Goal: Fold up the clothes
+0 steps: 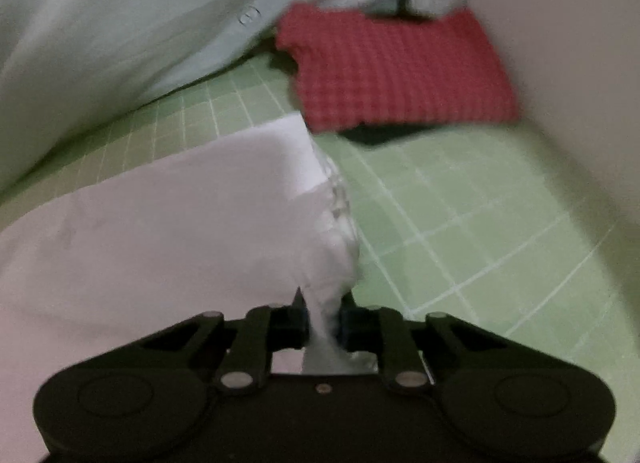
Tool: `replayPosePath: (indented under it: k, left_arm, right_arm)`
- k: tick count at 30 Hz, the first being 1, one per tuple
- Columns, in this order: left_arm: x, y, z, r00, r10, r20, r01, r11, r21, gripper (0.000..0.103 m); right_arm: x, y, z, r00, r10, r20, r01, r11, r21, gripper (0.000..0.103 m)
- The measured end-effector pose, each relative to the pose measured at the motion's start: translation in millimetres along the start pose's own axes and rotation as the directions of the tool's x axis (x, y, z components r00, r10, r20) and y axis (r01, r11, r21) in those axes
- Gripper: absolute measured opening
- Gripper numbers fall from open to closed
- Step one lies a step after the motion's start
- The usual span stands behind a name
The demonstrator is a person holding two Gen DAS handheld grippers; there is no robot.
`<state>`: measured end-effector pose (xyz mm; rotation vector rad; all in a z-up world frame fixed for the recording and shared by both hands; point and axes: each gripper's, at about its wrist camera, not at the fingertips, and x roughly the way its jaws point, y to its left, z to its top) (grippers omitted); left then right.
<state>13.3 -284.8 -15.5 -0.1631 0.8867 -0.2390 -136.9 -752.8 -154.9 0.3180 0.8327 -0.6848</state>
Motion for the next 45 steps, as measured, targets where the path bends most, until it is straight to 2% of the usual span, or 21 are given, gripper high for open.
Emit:
replayPosePath:
  k: [5,8,12,17,20,22,23,26,28,29,32,36,38,40,42,44,45]
  left_arm:
    - [1.1,40.2,8.9,1.0,0.02,-0.005,-0.019,1.0,0.014,0.085]
    - [2.8,66.1,12.8,1.0,0.014,-0.021,-0.014,1.0,-0.001,0.085]
    - [-1.1,82.4,15.0,1.0,-0.001,-0.028,0.002,1.0,0.027,0.085]
    - [-7.3,92.0,17.0,1.0,-0.01,-0.027,0.013,0.994,0.105,0.085]
    - [-11.8,96.4,16.0,1.0,-0.01,-0.02,0.013,0.994,0.11,0.085]
    - [-13.3,98.9,14.2,1.0,-0.009,-0.02,0.011,0.995,0.097,0.085]
    - [-14.0,99.3,12.5,1.0,-0.006,-0.019,0.008,0.996,0.086,0.085]
    - [-17.5,96.7,6.0,1.0,-0.004,-0.013,0.005,0.998,0.056,0.085]
    - [-19.3,93.4,1.3,1.0,-0.002,-0.01,0.002,0.999,0.041,0.085]
    - [-19.9,91.5,-1.1,1.0,0.001,-0.01,0.0,0.999,0.035,0.085]
    - [-21.3,83.5,-9.0,1.0,0.008,-0.013,-0.008,1.0,0.026,0.085]
    - [-23.9,73.6,-19.3,1.0,0.017,-0.017,-0.016,1.0,0.019,0.085]
    - [-26.9,70.8,-24.0,1.0,0.022,-0.016,-0.022,0.999,0.026,0.085]
    - [-29.6,70.4,-28.1,0.999,0.036,-0.018,-0.036,0.999,0.033,0.085]
    - [-31.5,72.7,-31.4,0.998,0.054,-0.022,-0.053,0.997,0.048,0.085]
    - [-34.0,77.5,-34.0,0.997,0.067,-0.023,-0.066,0.996,0.057,0.085]
    - [-35.0,80.7,-34.5,0.997,0.069,-0.025,-0.068,0.996,0.058,0.085]
  right_arm:
    - [-58.2,64.5,7.1,0.992,0.042,0.12,-0.036,0.998,-0.056,0.014]
    - [-85.5,117.0,-2.8,0.984,0.093,0.154,-0.077,0.991,-0.107,0.015]
    - [-99.6,185.9,-33.4,0.98,0.151,0.129,-0.128,0.977,-0.173,0.016]
    - [-65.1,225.7,-72.3,0.99,0.141,-0.002,-0.14,0.977,-0.163,0.02]
    - [-54.6,239.7,-86.8,0.987,0.15,-0.058,-0.158,0.975,-0.159,0.028]
    - [-64.9,234.2,-82.5,0.982,0.183,-0.057,-0.19,0.968,-0.162,0.042]
    - [-70.1,231.4,-80.3,0.978,0.199,-0.057,-0.205,0.965,-0.163,0.045]
    - [-87.6,197.6,-69.8,0.967,0.257,0.002,-0.256,0.965,-0.059,0.059]
    - [-95.4,171.8,-62.9,0.957,0.286,0.038,-0.287,0.958,0.022,0.078]
    - [-99.2,158.9,-59.4,0.952,0.299,0.057,-0.303,0.951,0.062,0.078]
    - [-85.8,136.5,-56.7,0.972,0.232,0.028,-0.234,0.964,0.125,0.078]
    - [-70.9,123.1,-61.7,0.981,0.192,-0.014,-0.188,0.971,0.15,0.073]
    - [-60.2,125.6,-64.7,0.984,0.173,-0.044,-0.166,0.978,0.126,0.068]
    - [-50.1,126.6,-67.9,0.984,0.161,-0.08,-0.152,0.982,0.109,0.056]
    - [-47.8,134.3,-74.8,0.981,0.171,-0.096,-0.163,0.983,0.083,0.047]
    - [-47.8,144.2,-81.8,0.975,0.195,-0.104,-0.191,0.98,0.052,0.045]
    - [-48.9,150.2,-85.1,0.971,0.216,-0.104,-0.213,0.976,0.034,0.04]
